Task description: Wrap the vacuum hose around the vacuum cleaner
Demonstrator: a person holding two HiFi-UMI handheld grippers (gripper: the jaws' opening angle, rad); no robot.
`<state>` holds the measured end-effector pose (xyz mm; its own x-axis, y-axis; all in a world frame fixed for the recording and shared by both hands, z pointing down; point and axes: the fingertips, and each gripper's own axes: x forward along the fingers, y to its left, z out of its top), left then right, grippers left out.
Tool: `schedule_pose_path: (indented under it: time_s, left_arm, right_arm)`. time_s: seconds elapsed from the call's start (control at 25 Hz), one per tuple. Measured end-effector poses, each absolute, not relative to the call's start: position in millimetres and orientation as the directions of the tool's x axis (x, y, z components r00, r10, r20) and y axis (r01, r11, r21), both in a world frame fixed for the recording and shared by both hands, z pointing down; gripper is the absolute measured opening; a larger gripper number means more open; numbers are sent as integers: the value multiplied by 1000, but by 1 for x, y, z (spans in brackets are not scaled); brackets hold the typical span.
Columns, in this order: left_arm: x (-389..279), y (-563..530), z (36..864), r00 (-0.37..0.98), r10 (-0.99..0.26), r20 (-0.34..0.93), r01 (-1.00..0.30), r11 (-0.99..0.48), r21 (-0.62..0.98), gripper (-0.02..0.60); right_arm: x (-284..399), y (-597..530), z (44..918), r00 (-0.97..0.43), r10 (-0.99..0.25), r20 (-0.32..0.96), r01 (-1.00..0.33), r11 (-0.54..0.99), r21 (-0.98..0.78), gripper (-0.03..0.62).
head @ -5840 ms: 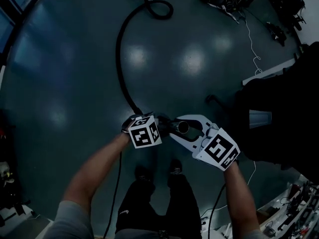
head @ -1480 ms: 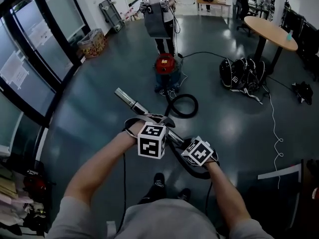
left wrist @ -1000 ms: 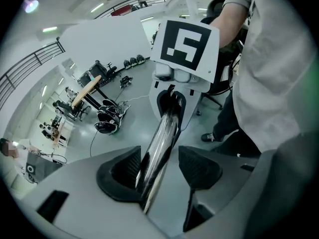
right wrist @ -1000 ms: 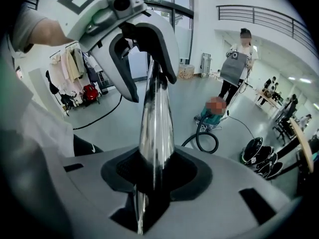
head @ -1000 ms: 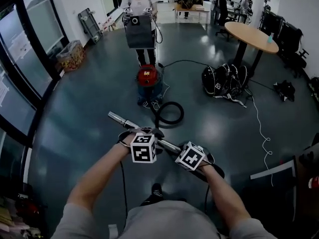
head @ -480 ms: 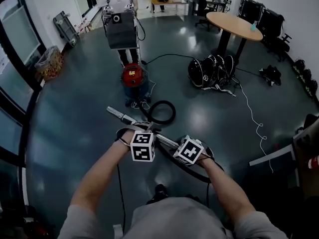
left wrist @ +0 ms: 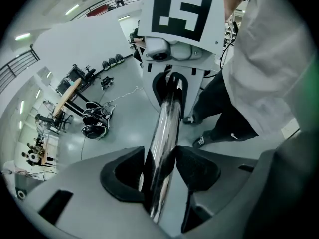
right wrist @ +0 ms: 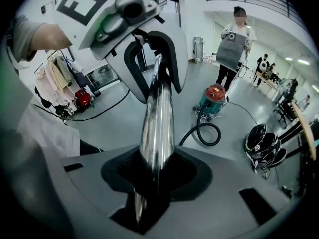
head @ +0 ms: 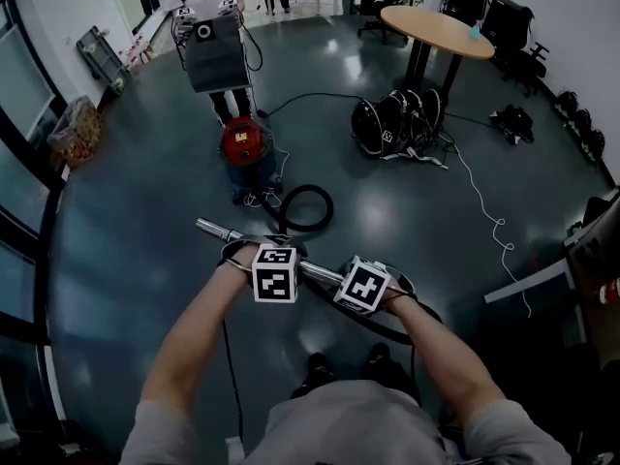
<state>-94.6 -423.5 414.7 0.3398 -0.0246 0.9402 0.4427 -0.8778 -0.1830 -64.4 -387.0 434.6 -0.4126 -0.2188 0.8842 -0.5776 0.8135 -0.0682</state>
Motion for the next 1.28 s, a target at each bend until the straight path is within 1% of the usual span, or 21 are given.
schedule_pose_path:
  time_s: [0.08, 0.16, 0.2, 0.28, 0.32, 0.36, 0.52, 0.76, 0.92, 1.08, 1.2, 1.28]
  left_arm:
    - [-93, -423, 418, 328, 1, 945, 446, -882, -154, 206]
    - [-90, -426, 425, 303, -9, 953, 458, -876, -153, 201]
    - [-91, -428, 432, 266, -24, 964, 476, -866, -153, 192]
    - [-95, -432, 449, 155, -61, 986, 516, -846, -133, 162]
    - [-95, -432, 456, 117, -70, 991, 517, -847, -121, 125]
    - [-91, -431, 459, 105, -67, 992, 503, -857, -111, 95]
    - [-67, -428, 462, 134, -45, 990, 405, -909, -96, 94]
    - [-31, -433, 466, 109, -62, 992, 286, -954, -91, 89]
    - [-21, -435, 467, 107, -62, 992, 202, -976, -83, 89]
    - [-15, -443, 467, 120, -71, 990, 132, -988, -86, 89]
    - [-17, -451, 472, 124, -79, 989, 75, -993, -89, 89]
    - [-19, -455, 477, 121, -84, 989, 31, -996, -88, 89]
  right_arm:
    - [-62, -390, 433, -408, -209, 889, -546, 836, -55, 140]
    - [-55, -394, 433, -405, -199, 892, -516, 855, -44, 140]
    - [-53, -397, 430, -411, -196, 890, -492, 870, -35, 140]
    - [-50, -404, 422, -421, -196, 886, -425, 905, -2, 140]
    - [-46, -406, 420, -417, -193, 888, -393, 920, 16, 140]
    - [-40, -408, 420, -413, -187, 891, -366, 930, 25, 140]
    - [-14, -413, 422, -425, -147, 893, -274, 961, 29, 140]
    - [23, -424, 428, -462, -69, 884, -145, 989, 2, 140]
    - [37, -430, 423, -498, -45, 866, -67, 998, 13, 141]
    - [48, -443, 415, -523, -75, 849, -38, 997, 64, 146]
    - [59, -457, 403, -520, -133, 844, -29, 990, 138, 161]
    - [74, -467, 390, -532, -181, 827, -58, 982, 178, 167]
